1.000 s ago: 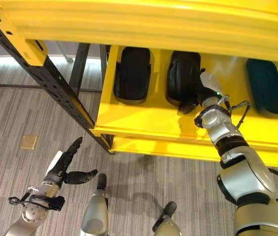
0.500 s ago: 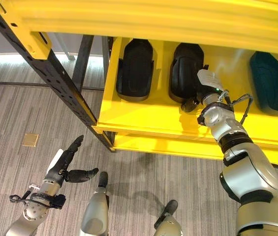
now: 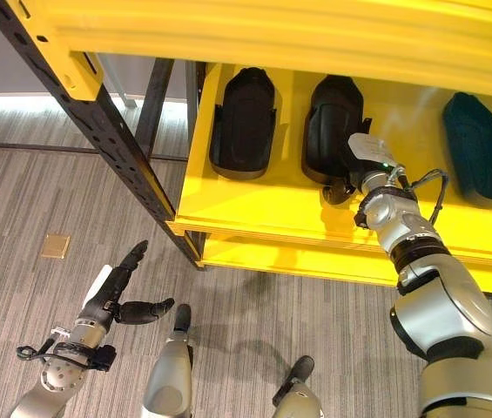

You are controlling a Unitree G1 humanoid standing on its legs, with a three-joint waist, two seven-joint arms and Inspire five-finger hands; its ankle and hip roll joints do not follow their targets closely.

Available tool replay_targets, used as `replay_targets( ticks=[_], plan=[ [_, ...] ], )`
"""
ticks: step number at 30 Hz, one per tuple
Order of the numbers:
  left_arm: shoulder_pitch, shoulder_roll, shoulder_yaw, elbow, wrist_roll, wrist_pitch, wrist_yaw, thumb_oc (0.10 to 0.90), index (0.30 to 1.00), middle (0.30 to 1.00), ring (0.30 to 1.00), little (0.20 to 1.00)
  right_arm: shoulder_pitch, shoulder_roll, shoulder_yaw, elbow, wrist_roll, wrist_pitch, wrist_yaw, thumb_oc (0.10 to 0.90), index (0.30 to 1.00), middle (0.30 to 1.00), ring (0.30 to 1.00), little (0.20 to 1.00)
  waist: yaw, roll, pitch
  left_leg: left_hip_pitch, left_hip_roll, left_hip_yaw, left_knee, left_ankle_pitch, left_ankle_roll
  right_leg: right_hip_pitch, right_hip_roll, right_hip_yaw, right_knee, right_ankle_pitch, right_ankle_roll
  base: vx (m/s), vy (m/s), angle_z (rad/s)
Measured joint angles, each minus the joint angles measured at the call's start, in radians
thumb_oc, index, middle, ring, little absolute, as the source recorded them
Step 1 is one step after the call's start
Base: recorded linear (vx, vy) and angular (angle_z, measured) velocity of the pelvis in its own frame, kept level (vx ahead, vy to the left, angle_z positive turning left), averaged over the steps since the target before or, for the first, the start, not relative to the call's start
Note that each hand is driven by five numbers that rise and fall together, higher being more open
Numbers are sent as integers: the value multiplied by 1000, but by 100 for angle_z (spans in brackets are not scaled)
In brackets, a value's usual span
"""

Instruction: Move parts from the plastic box to the shelf.

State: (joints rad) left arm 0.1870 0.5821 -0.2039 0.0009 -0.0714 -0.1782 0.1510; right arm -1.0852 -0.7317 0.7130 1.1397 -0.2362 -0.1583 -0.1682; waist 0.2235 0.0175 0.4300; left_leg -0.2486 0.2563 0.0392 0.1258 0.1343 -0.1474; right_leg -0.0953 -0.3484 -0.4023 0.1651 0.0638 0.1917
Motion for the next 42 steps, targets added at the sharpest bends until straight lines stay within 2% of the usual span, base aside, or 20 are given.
replay_targets(
  ticks=[42],
  plan=[
    [6,0,1,0,-1,0,-4,900,1000,1000,1000,1000,63,-17,-43,28,-18,-11,18,900,1000,1000,1000,1000,1,-3,-2,-20,-15,-20,10,8,10,-2,-13,-15,10,1,-1,1,0,1]
  ],
)
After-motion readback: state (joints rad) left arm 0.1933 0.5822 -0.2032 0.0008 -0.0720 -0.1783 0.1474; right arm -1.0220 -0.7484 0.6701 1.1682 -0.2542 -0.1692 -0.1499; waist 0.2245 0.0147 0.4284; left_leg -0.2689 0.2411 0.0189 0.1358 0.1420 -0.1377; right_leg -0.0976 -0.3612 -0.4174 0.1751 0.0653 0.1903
